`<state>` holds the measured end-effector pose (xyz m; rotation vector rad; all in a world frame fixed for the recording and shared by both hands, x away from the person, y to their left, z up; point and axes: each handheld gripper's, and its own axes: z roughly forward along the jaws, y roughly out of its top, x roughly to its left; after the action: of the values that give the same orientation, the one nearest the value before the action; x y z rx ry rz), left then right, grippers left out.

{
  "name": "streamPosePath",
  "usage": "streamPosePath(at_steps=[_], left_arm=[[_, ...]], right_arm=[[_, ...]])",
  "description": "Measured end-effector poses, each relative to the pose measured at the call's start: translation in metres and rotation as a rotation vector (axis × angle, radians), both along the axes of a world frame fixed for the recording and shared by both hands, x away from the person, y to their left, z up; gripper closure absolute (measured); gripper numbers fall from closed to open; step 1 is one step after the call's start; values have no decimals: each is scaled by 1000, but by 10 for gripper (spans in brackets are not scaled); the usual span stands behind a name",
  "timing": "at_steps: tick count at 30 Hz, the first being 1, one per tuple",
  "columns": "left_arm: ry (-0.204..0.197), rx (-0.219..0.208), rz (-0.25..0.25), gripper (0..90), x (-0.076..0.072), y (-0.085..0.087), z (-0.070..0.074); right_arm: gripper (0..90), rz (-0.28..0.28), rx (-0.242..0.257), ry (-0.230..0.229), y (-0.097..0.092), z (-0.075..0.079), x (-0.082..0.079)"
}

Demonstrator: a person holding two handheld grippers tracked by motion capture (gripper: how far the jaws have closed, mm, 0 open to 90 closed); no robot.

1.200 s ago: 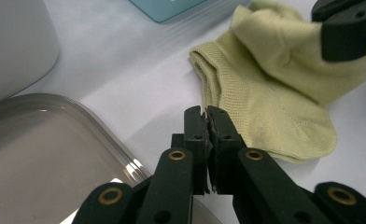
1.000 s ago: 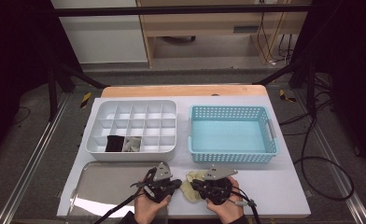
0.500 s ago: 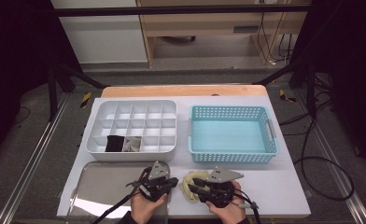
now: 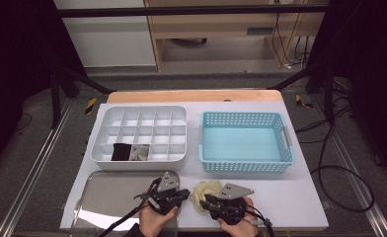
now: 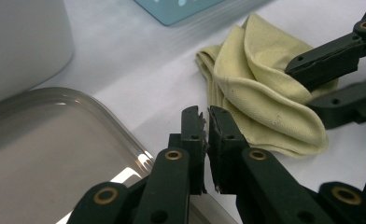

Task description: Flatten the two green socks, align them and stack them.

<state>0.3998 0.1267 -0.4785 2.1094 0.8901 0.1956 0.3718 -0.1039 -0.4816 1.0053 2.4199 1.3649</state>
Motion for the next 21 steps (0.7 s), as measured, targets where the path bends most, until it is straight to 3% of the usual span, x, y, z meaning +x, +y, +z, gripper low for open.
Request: streamPosePath(at_steps=[2,7,11,16,21], left_arm=[[0,-2,-3,846,0,-1,0],[5,-2,-10,846,1,-3,-2],[9,1,-12,849,1,-3,-4],[13,1,-12,850,2,-3,-4],[17,0,-10,850,2,-3,-5]], right_arm=[[896,4,0,0,-1,0,0],[900,1,44,-16,-5,9,0],[900,35,76,-21,2,17,2],[900,74,38,22,14,6,6],[898,79,30,49,19,-6,8]])
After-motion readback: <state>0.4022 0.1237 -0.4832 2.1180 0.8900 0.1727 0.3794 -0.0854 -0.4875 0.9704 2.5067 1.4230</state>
